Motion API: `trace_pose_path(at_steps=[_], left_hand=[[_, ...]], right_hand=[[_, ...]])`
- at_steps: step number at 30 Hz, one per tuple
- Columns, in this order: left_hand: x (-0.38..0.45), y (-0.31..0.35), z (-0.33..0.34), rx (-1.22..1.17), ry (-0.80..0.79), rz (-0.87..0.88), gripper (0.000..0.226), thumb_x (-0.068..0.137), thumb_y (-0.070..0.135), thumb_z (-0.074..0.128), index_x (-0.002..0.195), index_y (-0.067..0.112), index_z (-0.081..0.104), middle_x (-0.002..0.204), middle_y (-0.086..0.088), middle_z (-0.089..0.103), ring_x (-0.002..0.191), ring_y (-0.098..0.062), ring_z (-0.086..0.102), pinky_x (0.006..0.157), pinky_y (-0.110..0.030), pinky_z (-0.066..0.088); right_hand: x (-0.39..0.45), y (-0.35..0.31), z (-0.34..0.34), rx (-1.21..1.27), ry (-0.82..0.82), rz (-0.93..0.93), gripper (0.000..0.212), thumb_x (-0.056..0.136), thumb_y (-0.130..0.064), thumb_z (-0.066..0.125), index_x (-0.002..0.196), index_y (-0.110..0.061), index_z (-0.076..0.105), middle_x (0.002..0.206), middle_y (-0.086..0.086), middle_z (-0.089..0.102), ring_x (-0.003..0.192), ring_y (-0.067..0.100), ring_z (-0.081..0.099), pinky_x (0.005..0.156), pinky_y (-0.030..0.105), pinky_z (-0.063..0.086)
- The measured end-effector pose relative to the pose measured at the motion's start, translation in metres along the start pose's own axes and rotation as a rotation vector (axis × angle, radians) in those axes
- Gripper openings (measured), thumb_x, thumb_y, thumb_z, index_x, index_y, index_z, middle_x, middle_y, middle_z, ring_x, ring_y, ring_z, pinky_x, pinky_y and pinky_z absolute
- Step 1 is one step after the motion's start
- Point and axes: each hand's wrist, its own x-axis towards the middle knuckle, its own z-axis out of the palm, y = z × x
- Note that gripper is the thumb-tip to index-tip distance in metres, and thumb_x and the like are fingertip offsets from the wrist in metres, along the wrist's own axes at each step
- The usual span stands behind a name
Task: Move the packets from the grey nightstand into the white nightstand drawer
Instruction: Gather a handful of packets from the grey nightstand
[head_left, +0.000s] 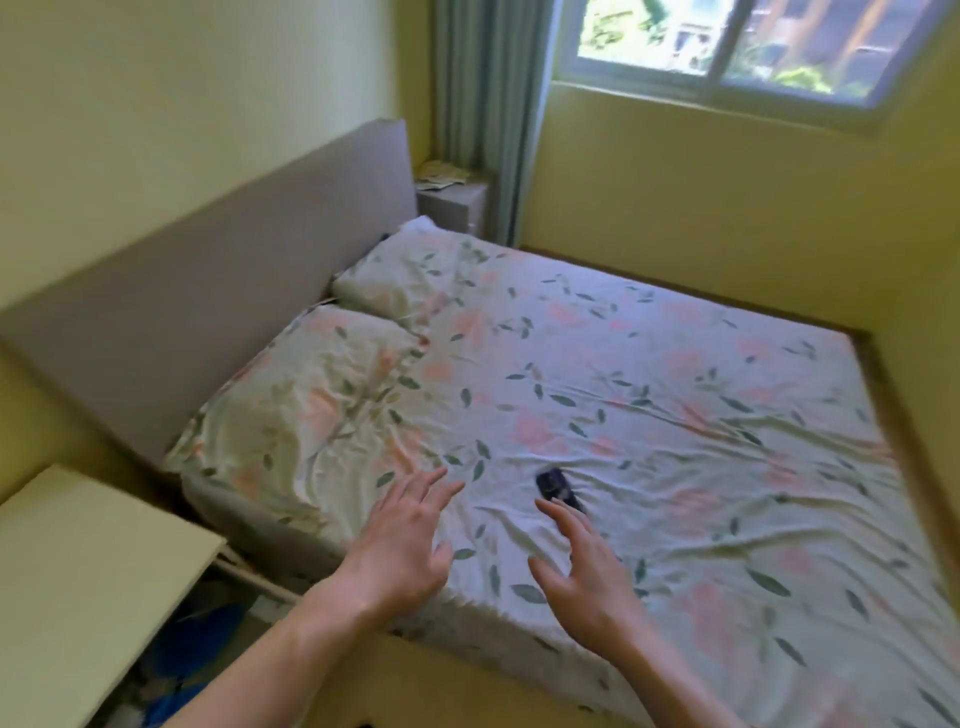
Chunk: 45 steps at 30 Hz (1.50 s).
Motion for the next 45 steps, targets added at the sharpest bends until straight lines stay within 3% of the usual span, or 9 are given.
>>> trace_pose_path(at_steps=[4,9,16,19,23,29,34,38,45], left_hand=[[0.017,0.113,0.043,0.012,0.002,0.124,0.069,0.093,0.035,0.054,0.156,0.038,0.029,0.166,0.012,0.021,0.154,-0.014,0.016,0.127,-0.040,0.018],[0.026,0.244,0.091,0.028,-0.013,0.260,0.067,0.095,0.035,0.058,0.156,0.036,0.030,0.166,0.013,0.020,0.153,-0.014,0.018,0.126,-0.035,0.018],[0.046,0.373,0.144,0.088,-0.085,0.440,0.068,0.096,0.041,0.060,0.156,0.040,0.028,0.167,0.015,0.017,0.155,-0.014,0.015,0.127,-0.038,0.019],[0.065,0.426,0.161,0.126,-0.113,0.505,0.068,0.097,0.042,0.060,0.156,0.041,0.027,0.167,0.015,0.017,0.154,-0.015,0.015,0.126,-0.037,0.018],[0.103,0.495,0.189,0.134,-0.139,0.564,0.067,0.097,0.044,0.060,0.156,0.042,0.027,0.167,0.015,0.017,0.154,-0.015,0.016,0.126,-0.039,0.019],[0.163,0.605,0.240,0.105,-0.179,0.633,0.067,0.094,0.043,0.063,0.153,0.044,0.031,0.166,0.017,0.018,0.153,-0.015,0.020,0.124,-0.038,0.021],[0.201,0.715,0.293,0.151,-0.247,0.773,0.065,0.094,0.047,0.060,0.153,0.045,0.030,0.166,0.014,0.019,0.153,-0.016,0.020,0.125,-0.043,0.022],[0.198,0.813,0.329,0.153,-0.292,0.871,0.064,0.095,0.046,0.058,0.152,0.045,0.031,0.166,0.017,0.019,0.151,-0.014,0.023,0.124,-0.040,0.022],[0.186,0.963,0.405,0.063,-0.255,0.926,0.062,0.093,0.038,0.063,0.149,0.045,0.037,0.162,0.020,0.024,0.147,-0.011,0.029,0.122,-0.039,0.029]], right_hand=[[-0.059,0.083,-0.078,0.027,0.079,0.063,0.060,0.098,-0.032,0.061,0.152,-0.041,0.037,0.146,-0.029,0.034,0.143,0.003,0.037,0.112,0.021,0.030],[-0.124,0.185,-0.161,0.037,0.185,0.133,0.062,0.097,-0.032,0.063,0.154,-0.037,0.037,0.159,-0.017,0.035,0.147,0.004,0.033,0.120,0.025,0.026],[-0.200,0.285,-0.260,0.138,0.368,0.230,0.061,0.097,-0.033,0.064,0.152,-0.039,0.038,0.156,-0.022,0.035,0.145,0.001,0.033,0.116,0.021,0.026],[-0.220,0.323,-0.297,0.162,0.440,0.265,0.060,0.097,-0.031,0.065,0.151,-0.040,0.039,0.153,-0.023,0.035,0.144,0.001,0.033,0.115,0.019,0.027],[-0.236,0.372,-0.349,0.164,0.515,0.319,0.058,0.097,-0.034,0.065,0.149,-0.040,0.041,0.153,-0.022,0.037,0.141,0.001,0.036,0.119,0.029,0.034],[-0.250,0.446,-0.435,0.177,0.583,0.408,0.058,0.099,-0.037,0.064,0.150,-0.043,0.038,0.156,-0.023,0.032,0.146,0.005,0.033,0.117,0.026,0.031],[-0.276,0.513,-0.496,0.210,0.686,0.475,0.057,0.098,-0.037,0.065,0.149,-0.041,0.041,0.145,-0.028,0.034,0.142,0.002,0.035,0.112,0.021,0.032],[-0.314,0.568,-0.536,0.251,0.751,0.541,0.057,0.097,-0.034,0.067,0.148,-0.041,0.043,0.153,-0.021,0.037,0.142,0.004,0.038,0.118,0.026,0.034],[-0.368,0.687,-0.625,0.254,0.785,0.541,0.058,0.098,-0.034,0.066,0.150,-0.040,0.041,0.153,-0.023,0.036,0.138,0.002,0.038,0.112,0.021,0.032]])
